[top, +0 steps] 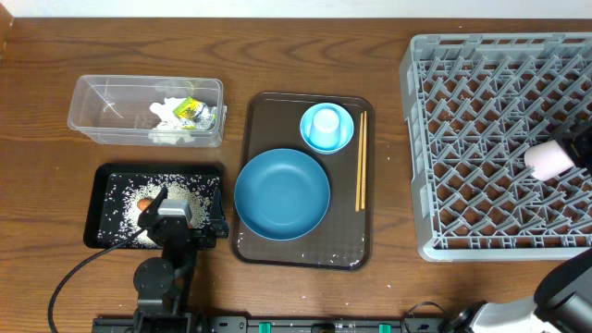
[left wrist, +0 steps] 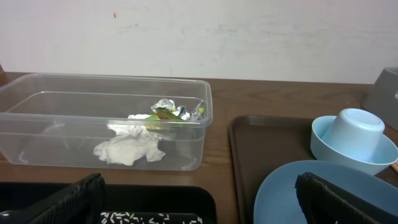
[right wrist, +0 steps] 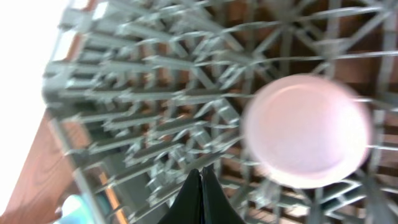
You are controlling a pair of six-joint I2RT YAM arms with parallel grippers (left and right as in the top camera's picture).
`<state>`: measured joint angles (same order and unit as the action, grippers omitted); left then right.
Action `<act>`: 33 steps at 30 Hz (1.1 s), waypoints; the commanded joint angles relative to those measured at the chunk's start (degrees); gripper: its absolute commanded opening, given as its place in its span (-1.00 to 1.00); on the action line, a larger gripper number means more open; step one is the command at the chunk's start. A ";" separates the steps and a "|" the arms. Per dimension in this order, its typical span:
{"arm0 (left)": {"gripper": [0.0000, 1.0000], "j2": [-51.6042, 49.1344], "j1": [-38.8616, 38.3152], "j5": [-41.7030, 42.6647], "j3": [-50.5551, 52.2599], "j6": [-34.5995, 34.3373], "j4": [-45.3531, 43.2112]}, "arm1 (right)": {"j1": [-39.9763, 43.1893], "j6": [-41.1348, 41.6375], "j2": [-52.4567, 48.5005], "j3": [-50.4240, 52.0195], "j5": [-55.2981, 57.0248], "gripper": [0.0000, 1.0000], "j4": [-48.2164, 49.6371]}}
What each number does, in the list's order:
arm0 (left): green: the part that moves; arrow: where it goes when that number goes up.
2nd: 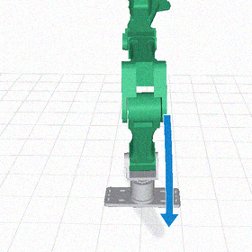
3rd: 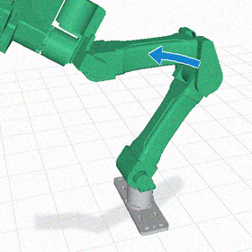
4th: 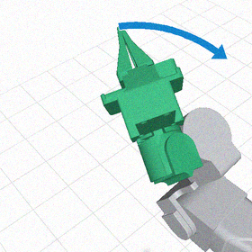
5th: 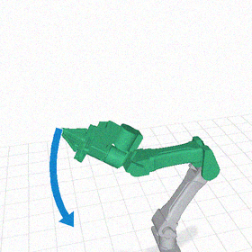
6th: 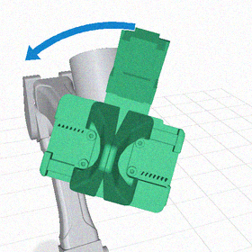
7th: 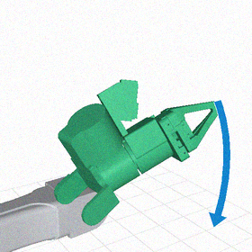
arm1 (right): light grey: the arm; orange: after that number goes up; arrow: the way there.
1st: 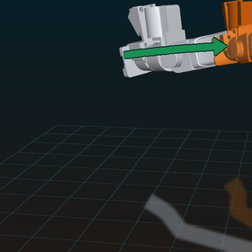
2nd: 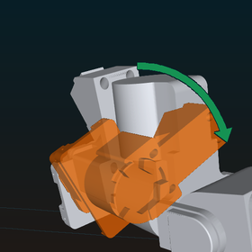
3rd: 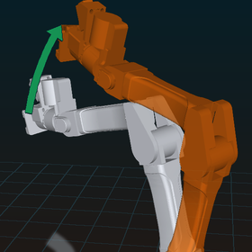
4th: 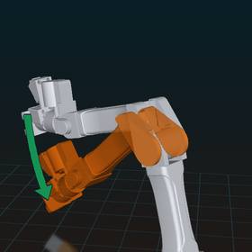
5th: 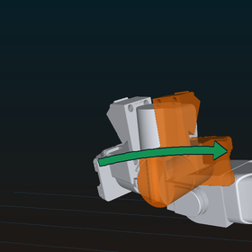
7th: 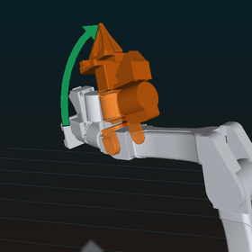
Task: Sort waste into correct bins and load items into the dishwasher rack
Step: 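Open the right gripper and raise it off the pink cup, then reach the right gripper to the light-blue cup on the tray and grasp it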
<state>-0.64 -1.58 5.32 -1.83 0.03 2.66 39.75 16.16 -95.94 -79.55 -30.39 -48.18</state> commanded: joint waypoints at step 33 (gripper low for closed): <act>0.99 0.35 0.33 -0.22 1.60 0.37 0.90 | -70.79 3.56 -15.19 -0.39 38.36 0.99 29.18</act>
<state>-0.64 -1.58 5.34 -1.83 0.03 2.66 -31.09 17.26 -109.95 -79.70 3.70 -19.27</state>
